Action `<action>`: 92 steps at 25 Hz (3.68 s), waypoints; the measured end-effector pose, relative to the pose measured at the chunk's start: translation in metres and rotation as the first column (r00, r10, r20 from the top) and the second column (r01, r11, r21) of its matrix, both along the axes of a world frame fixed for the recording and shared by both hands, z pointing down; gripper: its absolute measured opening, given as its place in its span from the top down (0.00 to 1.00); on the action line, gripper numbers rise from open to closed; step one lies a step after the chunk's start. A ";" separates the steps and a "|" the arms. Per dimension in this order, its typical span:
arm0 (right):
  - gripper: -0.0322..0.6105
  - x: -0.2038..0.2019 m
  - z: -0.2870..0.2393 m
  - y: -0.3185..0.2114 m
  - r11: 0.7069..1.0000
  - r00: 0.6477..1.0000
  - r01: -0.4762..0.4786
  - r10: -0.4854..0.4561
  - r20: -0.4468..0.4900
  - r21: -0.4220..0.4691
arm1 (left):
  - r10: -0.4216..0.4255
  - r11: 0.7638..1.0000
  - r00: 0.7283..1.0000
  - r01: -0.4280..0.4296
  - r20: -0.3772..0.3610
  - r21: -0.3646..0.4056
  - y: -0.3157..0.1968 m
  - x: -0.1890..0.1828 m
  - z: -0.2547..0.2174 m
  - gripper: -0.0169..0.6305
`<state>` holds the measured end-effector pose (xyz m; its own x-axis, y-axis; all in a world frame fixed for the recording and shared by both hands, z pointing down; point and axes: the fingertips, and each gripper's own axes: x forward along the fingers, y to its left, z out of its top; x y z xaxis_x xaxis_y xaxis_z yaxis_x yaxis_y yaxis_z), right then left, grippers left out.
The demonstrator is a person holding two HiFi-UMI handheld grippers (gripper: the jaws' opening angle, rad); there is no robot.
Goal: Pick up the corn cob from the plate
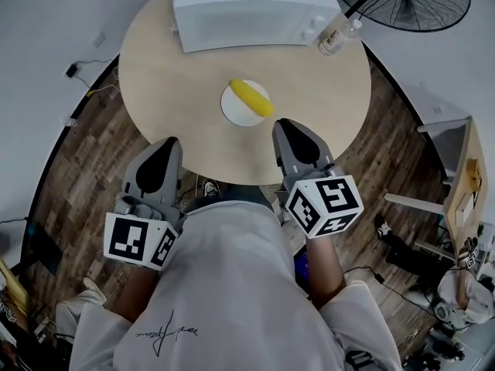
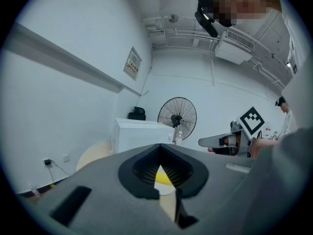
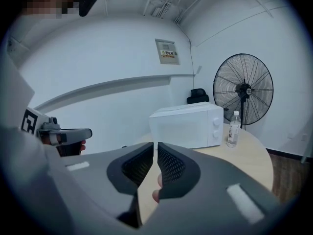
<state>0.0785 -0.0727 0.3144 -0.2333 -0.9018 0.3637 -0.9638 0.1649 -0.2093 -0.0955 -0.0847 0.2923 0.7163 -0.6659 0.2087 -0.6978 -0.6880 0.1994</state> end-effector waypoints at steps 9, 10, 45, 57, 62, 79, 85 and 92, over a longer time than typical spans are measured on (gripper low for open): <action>0.87 0.004 0.009 -0.021 0.998 0.999 0.048 -0.048 -0.004 -0.029 | -0.004 1.000 1.000 0.004 -0.003 -0.013 -0.011 0.011 0.004 0.99; 0.87 0.004 0.011 -0.024 0.998 0.999 0.053 -0.054 -0.004 -0.034 | -0.006 1.000 1.000 0.006 -0.003 -0.017 -0.012 0.011 0.004 0.99; 0.82 0.011 0.068 -0.083 0.974 0.989 0.140 -0.145 -0.016 -0.179 | -0.019 0.995 1.000 0.021 0.023 -0.095 -0.049 0.025 0.025 0.99; 0.79 0.019 0.094 -0.094 0.957 0.984 0.157 -0.172 -0.044 -0.244 | -0.033 0.992 0.999 0.036 0.024 -0.118 -0.053 0.027 0.029 0.99; 0.79 0.021 0.107 -0.097 0.947 0.982 0.166 -0.185 -0.045 -0.276 | -0.045 0.990 0.999 0.048 0.027 -0.130 -0.055 0.026 0.032 0.99; 0.76 0.033 0.148 -0.109 0.911 0.970 0.202 -0.238 -0.057 -0.359 | -0.043 0.985 0.998 0.050 0.050 -0.163 -0.056 0.039 0.041 0.99; 0.76 0.034 0.166 -0.110 0.884 0.951 0.239 -0.297 -0.087 -0.402 | -0.037 0.984 0.997 0.048 0.064 -0.172 -0.055 0.044 0.045 0.99; 0.73 0.041 0.181 -0.116 0.868 0.945 0.245 -0.314 -0.095 -0.431 | -0.051 0.982 0.996 0.065 0.077 -0.180 -0.057 0.048 0.048 0.99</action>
<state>0.1194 -0.1891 0.4955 -0.3625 -0.5698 0.7375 -0.9156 0.3656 -0.1676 -0.0480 -0.1418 0.3406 0.6564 -0.6519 0.3797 -0.7524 -0.6027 0.2660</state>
